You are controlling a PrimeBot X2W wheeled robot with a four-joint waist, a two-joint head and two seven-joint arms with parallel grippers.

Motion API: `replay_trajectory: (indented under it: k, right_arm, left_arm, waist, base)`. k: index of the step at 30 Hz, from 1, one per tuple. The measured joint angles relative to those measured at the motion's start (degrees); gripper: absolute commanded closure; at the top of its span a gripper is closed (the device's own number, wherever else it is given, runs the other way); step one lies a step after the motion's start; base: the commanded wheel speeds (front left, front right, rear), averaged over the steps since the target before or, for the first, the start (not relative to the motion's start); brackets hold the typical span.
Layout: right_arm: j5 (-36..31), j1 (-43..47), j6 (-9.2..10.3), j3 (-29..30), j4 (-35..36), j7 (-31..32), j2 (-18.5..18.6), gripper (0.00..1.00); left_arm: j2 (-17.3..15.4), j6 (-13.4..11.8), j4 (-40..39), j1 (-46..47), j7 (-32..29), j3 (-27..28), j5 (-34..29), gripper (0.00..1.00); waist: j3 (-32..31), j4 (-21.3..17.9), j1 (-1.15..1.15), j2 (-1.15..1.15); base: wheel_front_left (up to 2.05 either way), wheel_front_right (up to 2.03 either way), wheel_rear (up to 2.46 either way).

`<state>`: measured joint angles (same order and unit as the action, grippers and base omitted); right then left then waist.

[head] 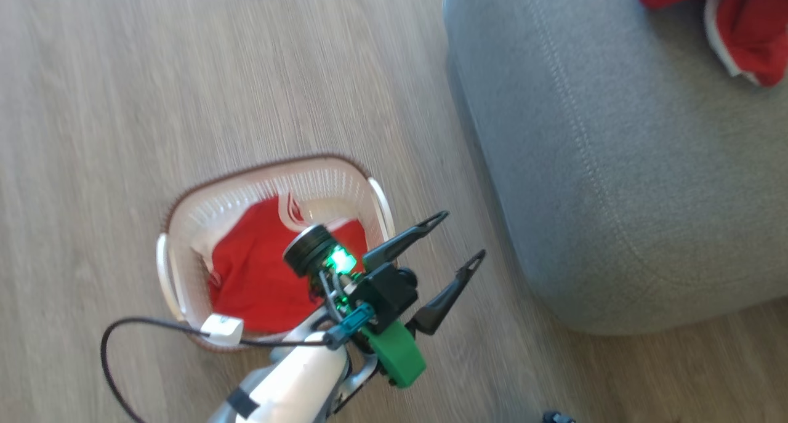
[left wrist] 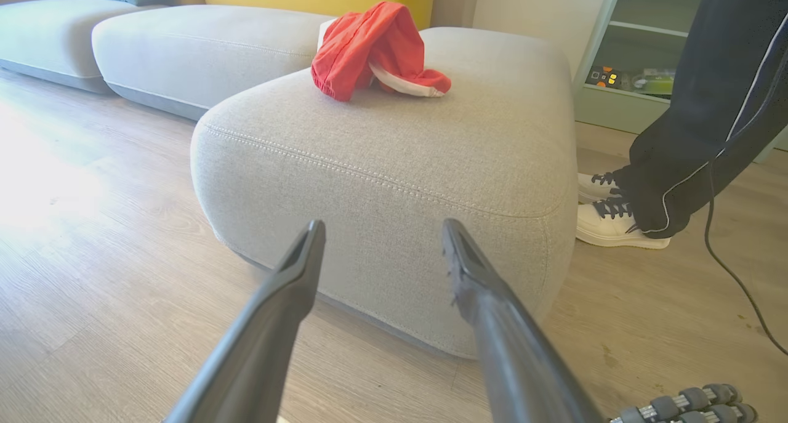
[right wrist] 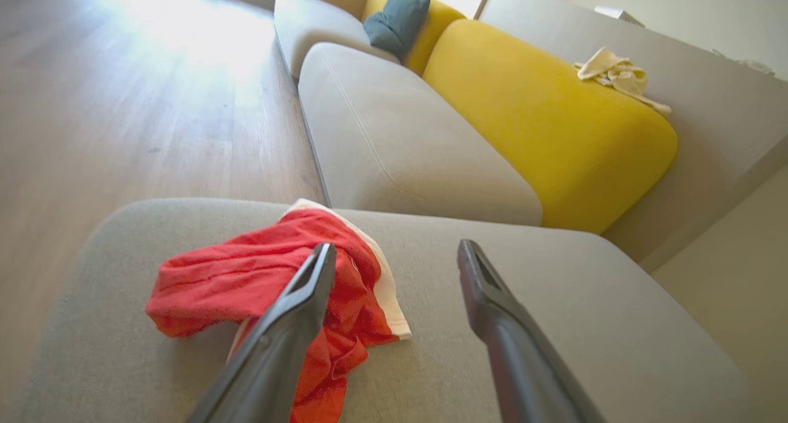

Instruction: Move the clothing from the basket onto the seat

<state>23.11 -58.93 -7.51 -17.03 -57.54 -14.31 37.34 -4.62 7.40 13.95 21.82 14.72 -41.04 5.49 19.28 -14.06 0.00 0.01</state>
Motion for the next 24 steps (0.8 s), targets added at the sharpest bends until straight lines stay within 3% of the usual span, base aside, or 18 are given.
replay_trajectory:
  k: [6, 9, 13, 18, 24]
  right_arm:
    - [7.26, 6.65, 0.00, -2.72, 12.91, -0.15, 0.68, 0.00]
    - [8.43, 10.31, 0.00, -1.14, 20.02, -0.15, 1.00, 0.00]
    - [14.78, 16.35, 0.01, 3.72, 30.31, -0.22, -1.68, 0.00]
    - [13.13, 25.10, 0.01, 6.49, 40.54, -0.32, -4.97, 0.00]
    - [8.34, 32.33, 0.01, 7.92, 47.20, -0.32, -9.23, 0.00]
  left_arm:
    - [0.57, 0.00, -0.46, -5.14, 0.00, 3.61, -0.02, 0.00]
    - [0.83, -0.04, -1.15, -6.71, 0.00, 6.34, -0.01, 0.00]
    - [0.88, -0.52, -2.11, -9.06, 0.00, 9.88, -0.02, 0.00]
    - [1.30, -0.70, -4.66, -11.78, 0.00, 13.56, 0.08, 0.00]
    - [1.38, -3.19, -6.97, -13.76, 0.00, 17.33, 2.01, 0.00]
  waist:
    - [-5.77, 0.27, 0.00, 0.00]
    - [-7.88, 0.67, 0.00, 0.00]
    - [-10.29, 1.52, 0.00, 0.00]
    - [-12.47, 3.44, 0.00, -0.01]
    - [-14.46, 6.17, 0.00, -0.01]
  base:
    - [0.00, 0.00, 0.00]
    - [0.00, 0.00, 0.00]
    - [0.00, 0.00, 0.00]
    - [0.00, 0.00, 0.00]
    - [0.00, 0.00, 0.00]
